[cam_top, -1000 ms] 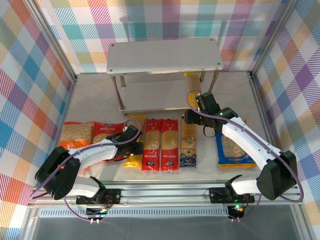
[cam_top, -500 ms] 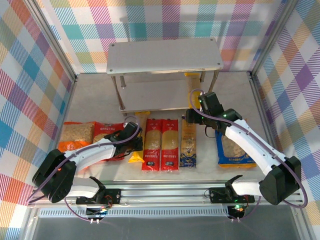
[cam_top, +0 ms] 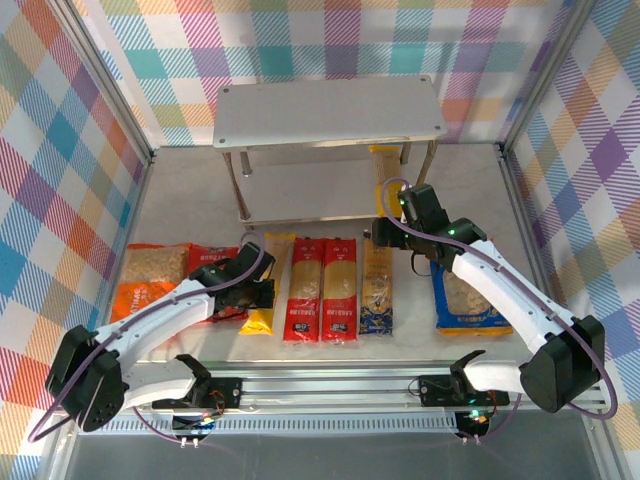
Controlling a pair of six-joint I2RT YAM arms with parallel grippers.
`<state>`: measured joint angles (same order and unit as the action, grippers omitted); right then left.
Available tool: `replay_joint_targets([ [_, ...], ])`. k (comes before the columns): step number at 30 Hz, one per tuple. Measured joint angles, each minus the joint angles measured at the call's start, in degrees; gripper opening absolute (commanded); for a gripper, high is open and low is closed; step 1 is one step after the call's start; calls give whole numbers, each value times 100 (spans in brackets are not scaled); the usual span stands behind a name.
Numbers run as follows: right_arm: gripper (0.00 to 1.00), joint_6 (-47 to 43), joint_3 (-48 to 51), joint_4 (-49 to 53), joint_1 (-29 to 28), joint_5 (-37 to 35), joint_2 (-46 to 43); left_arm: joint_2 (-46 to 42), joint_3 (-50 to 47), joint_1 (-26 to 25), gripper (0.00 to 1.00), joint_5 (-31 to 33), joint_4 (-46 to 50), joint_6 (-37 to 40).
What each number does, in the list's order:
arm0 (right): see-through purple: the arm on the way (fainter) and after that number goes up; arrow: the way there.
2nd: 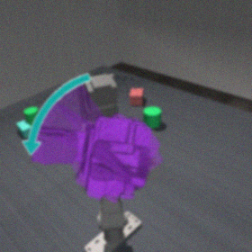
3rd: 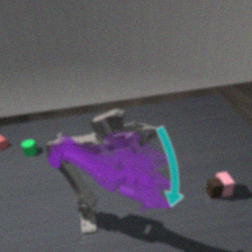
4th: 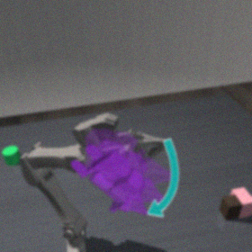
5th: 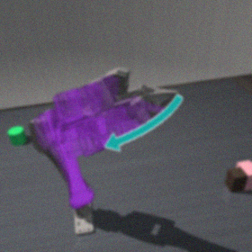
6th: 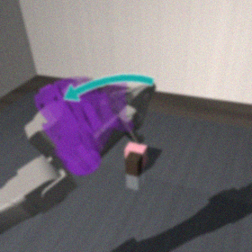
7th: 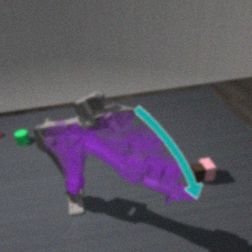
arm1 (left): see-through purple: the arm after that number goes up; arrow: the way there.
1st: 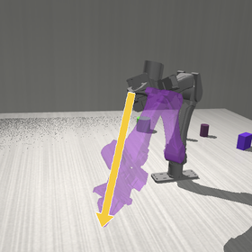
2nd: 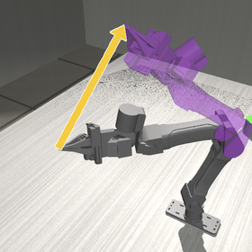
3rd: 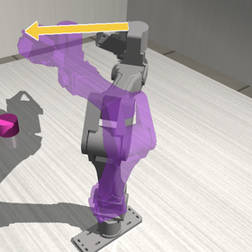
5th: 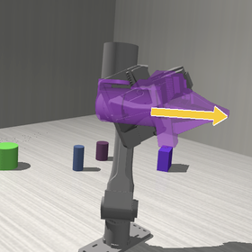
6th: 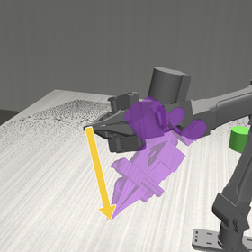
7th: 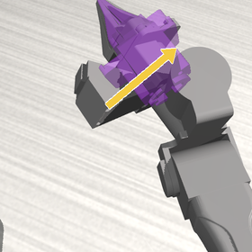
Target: Place and organize the pasta boxes and bags onto the shelf
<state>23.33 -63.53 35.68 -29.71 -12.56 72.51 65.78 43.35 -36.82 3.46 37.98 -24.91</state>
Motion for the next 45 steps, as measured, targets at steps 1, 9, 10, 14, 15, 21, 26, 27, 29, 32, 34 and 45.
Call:
replay_joint_targets([
  [1, 82, 0, 0, 0, 0, 0, 0, -96, 83, 35, 0, -13, 103, 39],
  [9, 82, 22, 0, 2, 0, 17, -15, -605, 636, 358, 0, -177, 487, 271],
  [10, 82, 24, 0, 0, 0, 26, -24, -619, 673, 404, 0, -199, 501, 308],
  [14, 82, 33, 0, -2, 0, 103, -59, -566, 737, 603, 0, -254, 407, 413],
  [15, 82, 42, 0, -2, 0, 118, -59, -501, 763, 651, 0, -256, 345, 442],
  [21, 82, 70, 0, 2, -35, 216, -63, 496, 1307, 938, 0, -238, -407, 621],
  [26, 82, 129, 0, 33, -44, 225, -129, 1480, 2044, 1029, 0, -48, -957, 833],
  [27, 82, 133, 0, 42, -46, 229, -149, 1624, 2149, 1040, 0, 9, -1023, 855],
  [29, 82, 142, 0, 48, -52, 238, -186, 1899, 2323, 1088, 0, 146, -1231, 922],
  [32, 82, 153, 0, 66, -61, 240, -197, 2225, 2533, 1196, 0, 345, -1362, 964],
  [34, 82, 153, 0, 96, -66, 238, -197, 2459, 2682, 1272, 0, 485, -1423, 979],
  [45, 82, 153, 0, 173, -66, 234, -297, 3397, 3185, 1528, 0, 796, -1794, 999],
])
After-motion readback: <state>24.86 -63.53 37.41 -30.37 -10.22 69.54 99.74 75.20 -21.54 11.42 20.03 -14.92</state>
